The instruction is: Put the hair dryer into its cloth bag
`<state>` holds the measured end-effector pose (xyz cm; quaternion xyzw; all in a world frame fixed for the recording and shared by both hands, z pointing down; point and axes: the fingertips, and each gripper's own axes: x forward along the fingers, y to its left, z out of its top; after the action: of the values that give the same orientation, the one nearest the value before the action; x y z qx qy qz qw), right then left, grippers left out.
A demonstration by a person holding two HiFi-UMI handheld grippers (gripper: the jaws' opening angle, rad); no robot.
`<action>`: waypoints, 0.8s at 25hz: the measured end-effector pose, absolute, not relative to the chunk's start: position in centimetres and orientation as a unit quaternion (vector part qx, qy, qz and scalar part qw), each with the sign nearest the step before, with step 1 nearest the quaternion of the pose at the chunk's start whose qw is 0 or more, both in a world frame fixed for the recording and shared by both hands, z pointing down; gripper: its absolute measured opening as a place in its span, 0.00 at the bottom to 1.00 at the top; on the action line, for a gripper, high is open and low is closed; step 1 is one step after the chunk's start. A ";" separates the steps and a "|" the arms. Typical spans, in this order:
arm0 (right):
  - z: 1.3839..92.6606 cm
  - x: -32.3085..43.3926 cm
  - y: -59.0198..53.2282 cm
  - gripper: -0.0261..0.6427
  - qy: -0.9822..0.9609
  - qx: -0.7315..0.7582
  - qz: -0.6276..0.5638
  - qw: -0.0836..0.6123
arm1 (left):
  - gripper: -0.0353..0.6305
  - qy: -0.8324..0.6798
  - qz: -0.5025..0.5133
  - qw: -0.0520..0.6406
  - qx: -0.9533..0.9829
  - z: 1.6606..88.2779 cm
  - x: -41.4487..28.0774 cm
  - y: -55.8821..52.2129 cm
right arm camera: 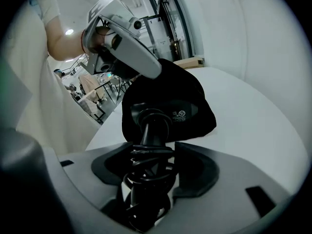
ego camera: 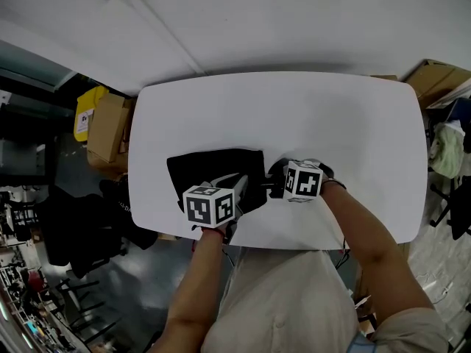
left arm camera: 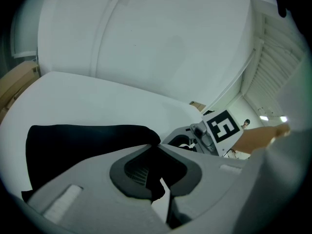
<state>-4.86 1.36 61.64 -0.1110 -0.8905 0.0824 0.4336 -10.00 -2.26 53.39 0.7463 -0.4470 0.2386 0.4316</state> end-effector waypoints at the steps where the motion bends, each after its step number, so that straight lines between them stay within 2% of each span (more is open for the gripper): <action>1: 61.6 -5.0 1.3 0.44 -0.887 -0.118 0.078 0.439 | 0.09 -0.447 0.237 0.432 0.747 53.3 -10.0 -2.3; 15: 62.0 -7.1 1.1 0.45 -0.868 -0.160 0.006 0.469 | 0.09 -0.441 0.221 0.444 0.748 53.4 -10.3 -2.4; 20: 60.7 -6.9 0.3 0.51 -0.883 -0.134 -0.025 0.449 | 0.09 -0.438 0.224 0.446 0.748 53.7 -10.3 -2.3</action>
<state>-6.94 0.34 60.69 -0.1339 -0.8833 -0.0250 0.4486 -10.27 -2.30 53.73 0.7478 -0.4375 0.2236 0.4464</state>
